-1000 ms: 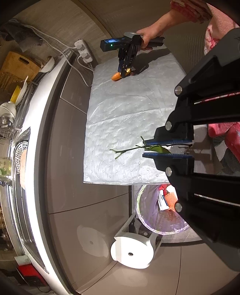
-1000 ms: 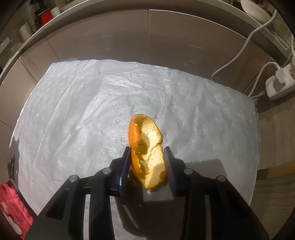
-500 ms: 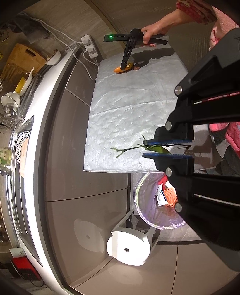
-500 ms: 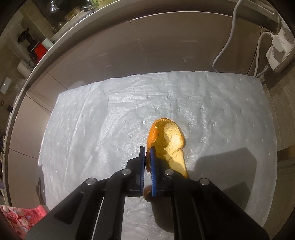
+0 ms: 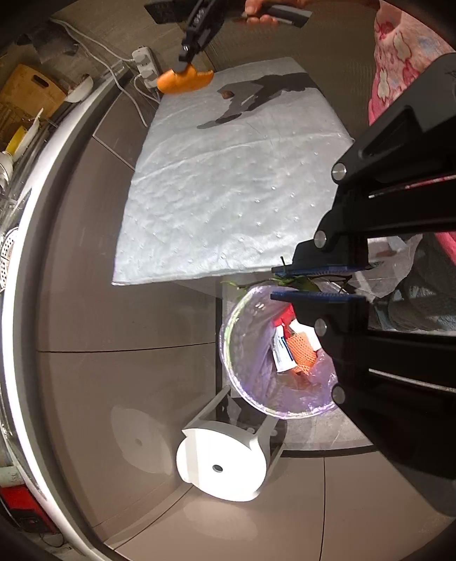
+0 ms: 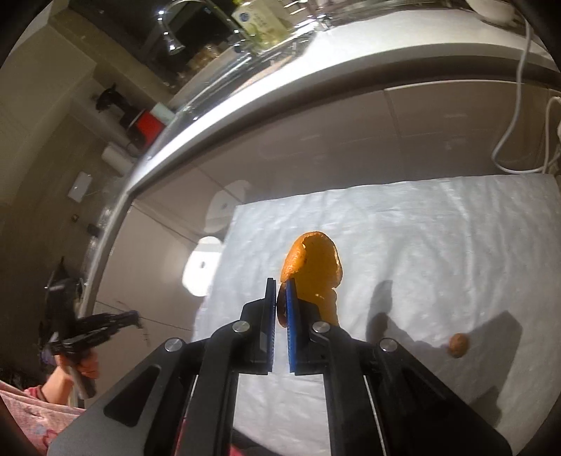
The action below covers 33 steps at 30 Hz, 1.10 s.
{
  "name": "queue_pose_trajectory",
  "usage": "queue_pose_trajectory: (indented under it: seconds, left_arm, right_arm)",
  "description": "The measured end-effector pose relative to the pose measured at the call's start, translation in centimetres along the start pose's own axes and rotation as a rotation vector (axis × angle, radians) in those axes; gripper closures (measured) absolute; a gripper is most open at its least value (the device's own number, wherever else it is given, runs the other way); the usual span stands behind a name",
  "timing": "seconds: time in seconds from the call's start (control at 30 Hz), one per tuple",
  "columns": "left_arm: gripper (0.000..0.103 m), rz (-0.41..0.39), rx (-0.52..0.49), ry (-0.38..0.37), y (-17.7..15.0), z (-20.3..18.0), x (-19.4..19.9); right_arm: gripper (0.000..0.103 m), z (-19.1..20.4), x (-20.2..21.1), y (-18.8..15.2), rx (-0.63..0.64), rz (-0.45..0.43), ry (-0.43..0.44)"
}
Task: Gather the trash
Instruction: 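Carry peel and stem over the bin and open both tools to drop them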
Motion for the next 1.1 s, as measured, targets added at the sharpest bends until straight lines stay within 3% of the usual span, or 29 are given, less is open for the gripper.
queue_pose_trajectory:
  seconds: [0.2,0.4,0.43,0.47,0.53,0.57,0.83,0.97,1.1]
  left_arm:
    - [0.095,0.106,-0.036,0.011,-2.2,3.7,-6.7]
    - [0.095,0.226,-0.048,0.005,-3.4,6.3,-14.2]
    - [0.089,0.256,-0.044,0.001,-3.7,6.6,-15.3]
    - [0.071,0.279,-0.039,-0.005,-3.9,6.7,-16.1]
    - [0.044,0.28,-0.048,0.01,-4.1,7.0,-16.9]
    - [0.041,0.261,-0.062,0.027,-4.2,7.0,-16.9]
    - [0.039,0.174,-0.101,0.0,-3.0,6.5,-13.1]
    - [0.037,0.049,-0.106,-0.01,-1.5,6.0,-6.6]
    - [0.021,-0.094,-0.111,0.032,-0.4,5.9,1.1]
  right_arm:
    - [0.097,9.7,-3.6,-1.8,-0.006,0.037,0.168]
    - [0.097,15.8,-6.4,-2.8,0.012,0.088,0.211]
    - [0.097,16.4,-6.5,-3.1,0.02,0.092,0.205]
    - [0.097,17.0,-6.8,-3.1,0.026,0.099,0.2]
    - [0.097,17.7,-7.4,-3.4,0.022,0.1,0.193]
    - [0.097,17.9,-7.6,-3.6,0.016,0.097,0.188]
    - [0.097,18.4,-10.3,-5.1,-0.008,0.12,0.174]
    - [0.097,17.9,-12.0,-5.5,0.0,0.145,0.159]
    - [0.097,17.1,-14.7,-6.1,0.021,0.188,0.13]
Point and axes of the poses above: each gripper's, at about its wrist camera, not at the fingertips, and x roughly against the way its jaws point, z to its left, y to its top, the point moved 5 cm from there along -x, roughly the way its jaws point, and after that the axes turned 8 degrees about y, right-handed, at the moved point
